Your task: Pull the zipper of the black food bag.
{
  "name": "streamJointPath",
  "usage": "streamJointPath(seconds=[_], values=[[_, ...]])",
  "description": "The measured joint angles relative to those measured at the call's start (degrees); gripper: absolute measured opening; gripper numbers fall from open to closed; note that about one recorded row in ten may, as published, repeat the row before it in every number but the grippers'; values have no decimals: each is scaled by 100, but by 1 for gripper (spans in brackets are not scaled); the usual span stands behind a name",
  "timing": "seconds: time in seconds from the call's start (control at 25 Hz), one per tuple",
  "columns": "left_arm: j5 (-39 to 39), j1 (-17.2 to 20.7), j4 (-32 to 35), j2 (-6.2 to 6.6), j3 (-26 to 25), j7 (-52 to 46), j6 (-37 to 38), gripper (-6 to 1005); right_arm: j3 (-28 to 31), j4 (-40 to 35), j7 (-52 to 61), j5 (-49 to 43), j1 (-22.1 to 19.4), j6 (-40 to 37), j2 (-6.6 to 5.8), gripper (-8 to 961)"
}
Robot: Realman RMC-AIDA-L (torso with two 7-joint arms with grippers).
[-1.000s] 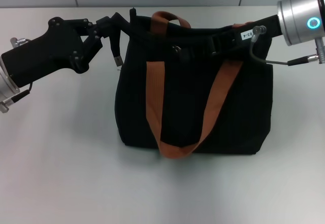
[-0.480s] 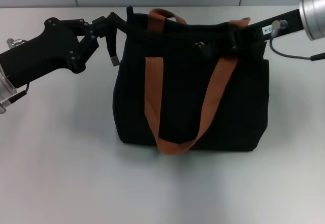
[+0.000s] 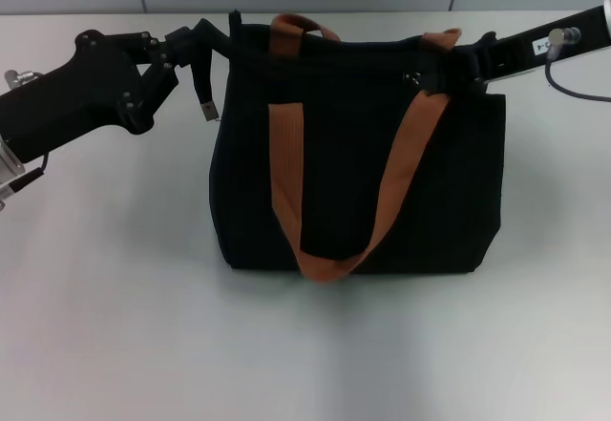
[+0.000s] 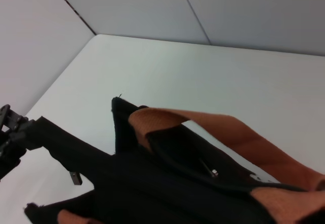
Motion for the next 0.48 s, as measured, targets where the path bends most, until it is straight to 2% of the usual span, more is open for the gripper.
streamJointPath(seconds=[0.28, 0.48], values=[[1, 10, 0, 24, 2, 0, 1, 25, 44, -515, 197, -139, -265, -56, 5, -1], [2, 17, 0, 25, 2, 0, 1, 26, 50, -568, 222, -137, -338, -57, 7, -1]])
